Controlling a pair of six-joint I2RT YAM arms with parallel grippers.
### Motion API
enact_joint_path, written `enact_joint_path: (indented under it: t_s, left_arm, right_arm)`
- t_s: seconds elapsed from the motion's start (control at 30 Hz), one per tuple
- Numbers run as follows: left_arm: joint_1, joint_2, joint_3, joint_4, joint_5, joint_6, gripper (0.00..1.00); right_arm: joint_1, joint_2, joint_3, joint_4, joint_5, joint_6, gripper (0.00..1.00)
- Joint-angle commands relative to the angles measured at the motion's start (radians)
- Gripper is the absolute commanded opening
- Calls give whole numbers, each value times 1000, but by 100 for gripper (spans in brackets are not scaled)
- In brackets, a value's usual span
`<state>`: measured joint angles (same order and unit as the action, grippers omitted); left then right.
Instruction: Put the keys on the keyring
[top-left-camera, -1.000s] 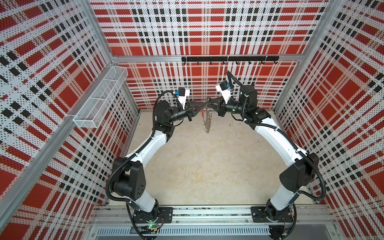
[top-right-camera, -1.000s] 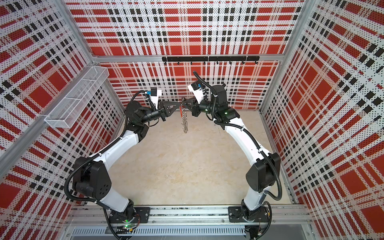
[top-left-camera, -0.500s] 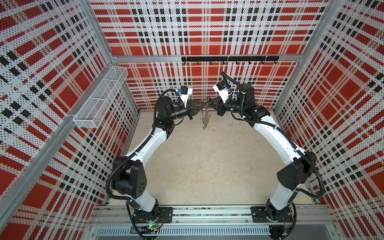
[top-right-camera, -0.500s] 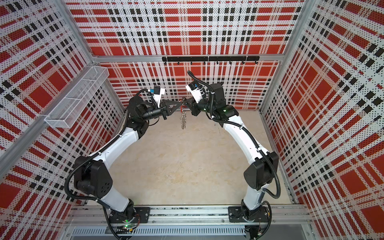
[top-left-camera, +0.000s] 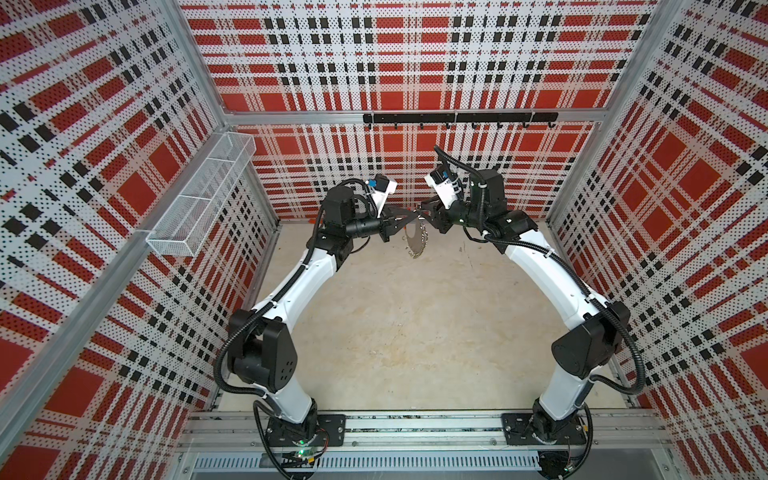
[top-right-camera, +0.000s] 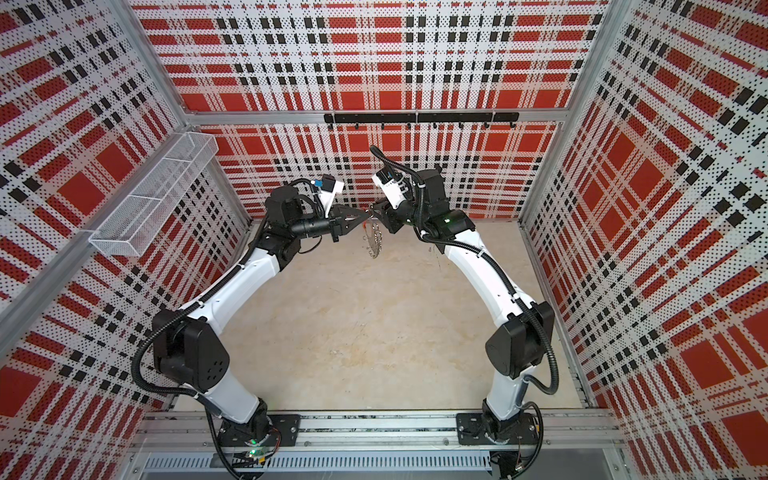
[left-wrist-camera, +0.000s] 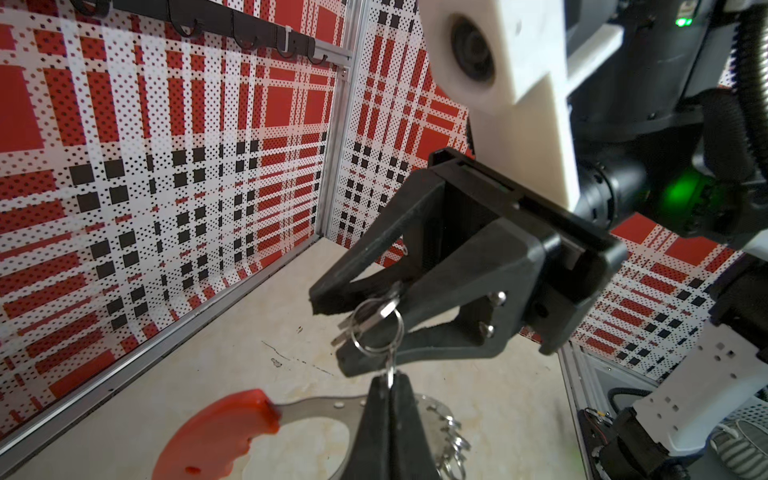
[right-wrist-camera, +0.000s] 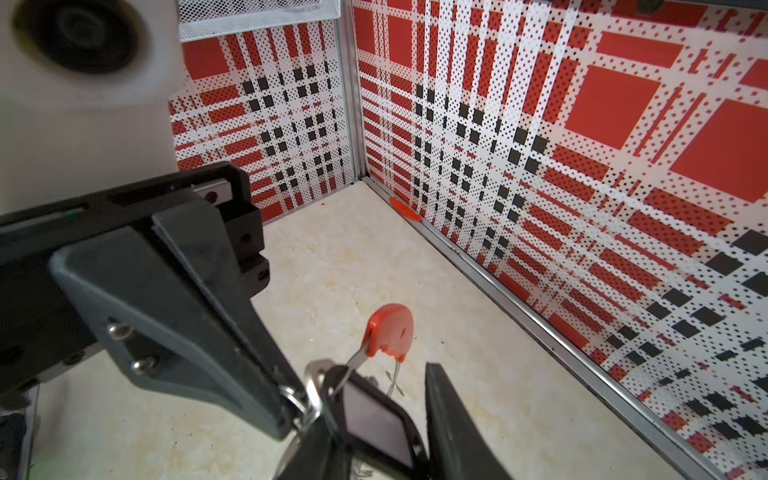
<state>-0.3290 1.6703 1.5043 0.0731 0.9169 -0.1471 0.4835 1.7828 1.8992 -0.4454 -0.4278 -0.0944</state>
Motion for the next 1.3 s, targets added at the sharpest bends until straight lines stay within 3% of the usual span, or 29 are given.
enact_joint_path:
  t_s: [0.0,0.3,0.43,0.7,0.8,1.07,1.27]
  left_arm:
    - [-22,14,24,-49,21,33,0]
    - [-22,28,71,-156,17,89,0]
    - [-22,24,70,-155,16,89,0]
    - [-16,16,60,-160,17,89,0]
    - [-13,14,62,-162,19,88,0]
    - [-7,13,59,-165,21,85,0]
    - [-1,5,54,-168,26,83,0]
  right_arm:
    - [40,-25,-15,82,-27,-6,34]
    - [41,-34,-21,88,-33,-1,33]
    - [40,-40,-26,93,-12,1,39]
    - [41,-46,-49,122,-12,27,32]
    - [40,-51,-58,129,1,27,41]
    - [37,-64,-78,149,23,34,46]
    - [10,-73,-91,154,58,82,62]
